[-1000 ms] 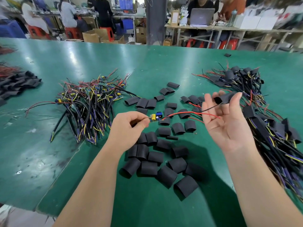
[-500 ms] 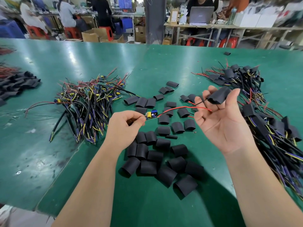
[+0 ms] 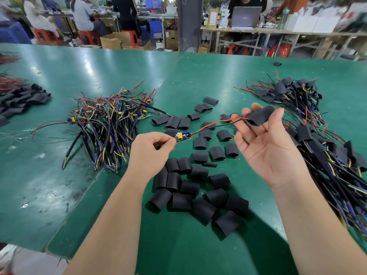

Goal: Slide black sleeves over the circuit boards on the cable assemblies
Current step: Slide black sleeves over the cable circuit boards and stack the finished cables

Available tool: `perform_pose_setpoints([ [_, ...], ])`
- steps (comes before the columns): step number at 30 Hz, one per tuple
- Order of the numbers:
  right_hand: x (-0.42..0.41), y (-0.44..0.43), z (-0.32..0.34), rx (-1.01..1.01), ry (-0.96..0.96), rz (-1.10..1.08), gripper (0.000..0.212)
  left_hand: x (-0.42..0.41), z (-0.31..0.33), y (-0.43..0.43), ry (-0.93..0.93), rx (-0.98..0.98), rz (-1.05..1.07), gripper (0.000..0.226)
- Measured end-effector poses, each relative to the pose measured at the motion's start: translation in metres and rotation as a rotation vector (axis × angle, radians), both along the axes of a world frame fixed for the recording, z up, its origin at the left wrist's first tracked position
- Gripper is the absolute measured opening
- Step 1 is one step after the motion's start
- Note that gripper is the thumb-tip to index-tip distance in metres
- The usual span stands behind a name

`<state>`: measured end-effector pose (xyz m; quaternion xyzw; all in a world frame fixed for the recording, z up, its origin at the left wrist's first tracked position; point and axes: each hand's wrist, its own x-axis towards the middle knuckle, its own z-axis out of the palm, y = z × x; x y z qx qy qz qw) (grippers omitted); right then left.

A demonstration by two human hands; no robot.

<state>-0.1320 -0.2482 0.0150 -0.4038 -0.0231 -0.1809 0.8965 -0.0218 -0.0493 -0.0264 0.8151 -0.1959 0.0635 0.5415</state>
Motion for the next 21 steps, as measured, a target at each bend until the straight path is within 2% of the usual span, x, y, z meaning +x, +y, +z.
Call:
perform_pose_setpoints([
  [4,0.001,0.001,-0.001,0.116,0.029,-0.077,0.035,-0.001,0.0,0.0,-0.011,0.023,0.011,0.031],
  [7,0.002,0.0,-0.003,0.124,0.023,-0.093,0.031,-0.002,0.002,0.0,-0.026,0.042,0.022,0.03],
  [14,0.003,-0.002,-0.008,-0.038,0.048,-0.145,0.021,-0.004,0.004,0.0,-0.035,0.038,0.007,0.029],
  [21,0.009,0.019,-0.016,-0.276,0.143,-0.151,0.027,-0.014,0.009,-0.006,0.013,-0.137,-0.218,0.027],
])
